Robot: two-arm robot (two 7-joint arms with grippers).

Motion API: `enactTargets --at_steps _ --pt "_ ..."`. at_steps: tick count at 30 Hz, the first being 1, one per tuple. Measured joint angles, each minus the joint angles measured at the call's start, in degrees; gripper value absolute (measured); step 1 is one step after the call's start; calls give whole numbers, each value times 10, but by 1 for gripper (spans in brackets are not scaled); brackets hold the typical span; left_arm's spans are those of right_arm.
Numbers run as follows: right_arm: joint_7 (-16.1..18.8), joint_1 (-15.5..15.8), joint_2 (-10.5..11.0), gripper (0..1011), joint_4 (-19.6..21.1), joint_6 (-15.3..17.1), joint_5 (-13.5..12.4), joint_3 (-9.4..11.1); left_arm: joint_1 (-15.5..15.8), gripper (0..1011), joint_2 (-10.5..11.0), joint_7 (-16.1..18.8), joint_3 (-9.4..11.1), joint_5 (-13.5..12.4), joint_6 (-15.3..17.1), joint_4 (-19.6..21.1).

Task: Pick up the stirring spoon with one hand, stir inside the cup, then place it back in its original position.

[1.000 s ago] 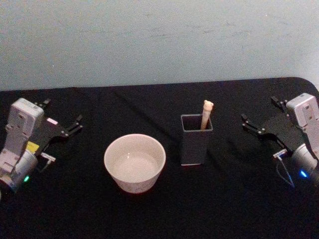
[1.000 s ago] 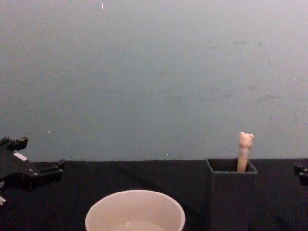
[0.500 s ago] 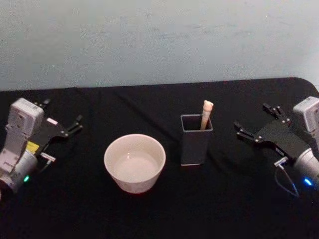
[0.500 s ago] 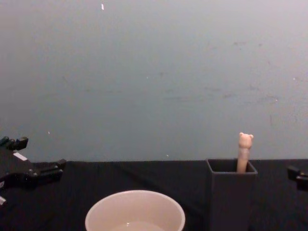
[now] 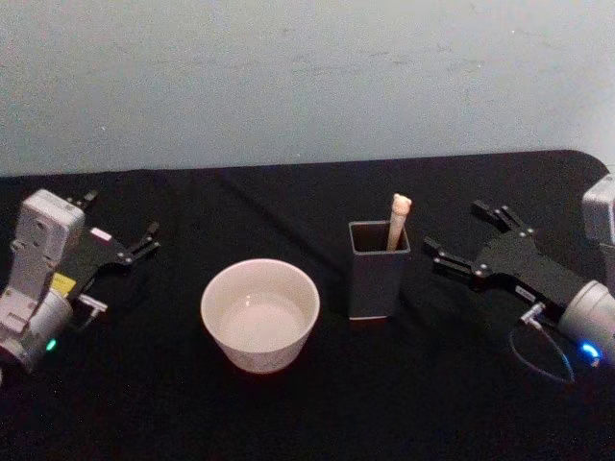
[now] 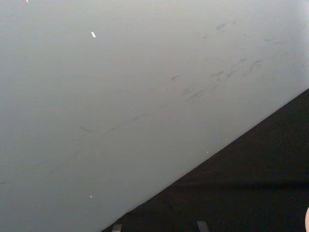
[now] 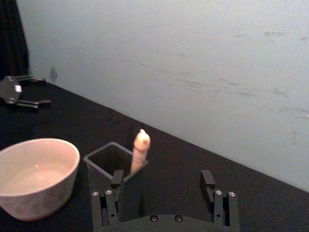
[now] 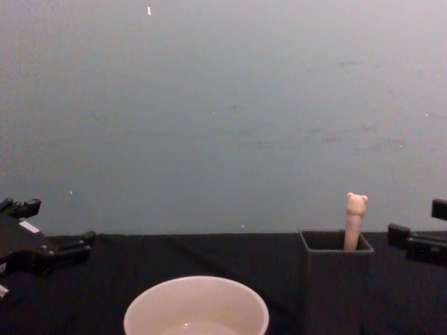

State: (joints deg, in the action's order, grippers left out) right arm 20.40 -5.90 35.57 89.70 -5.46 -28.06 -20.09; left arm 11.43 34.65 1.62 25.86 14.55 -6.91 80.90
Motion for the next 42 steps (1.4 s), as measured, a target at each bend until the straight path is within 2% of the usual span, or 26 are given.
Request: enactTargets --at_steps 6,23,32,42 --pt "37 -33 -22 1000 -33 2 -3 -9 0 1001 0 0 0 0 0 0" --pt "96 -102 -82 1000 -117 19 -7 -16 0 1001 0 0 0 0 0 0" --pt "115 -121 -97 1002 -140 21 -6 -22 0 1001 0 0 0 0 0 0" --pt "126 -127 -100 1002 -146 22 -3 -29 0 1001 0 0 0 0 0 0"
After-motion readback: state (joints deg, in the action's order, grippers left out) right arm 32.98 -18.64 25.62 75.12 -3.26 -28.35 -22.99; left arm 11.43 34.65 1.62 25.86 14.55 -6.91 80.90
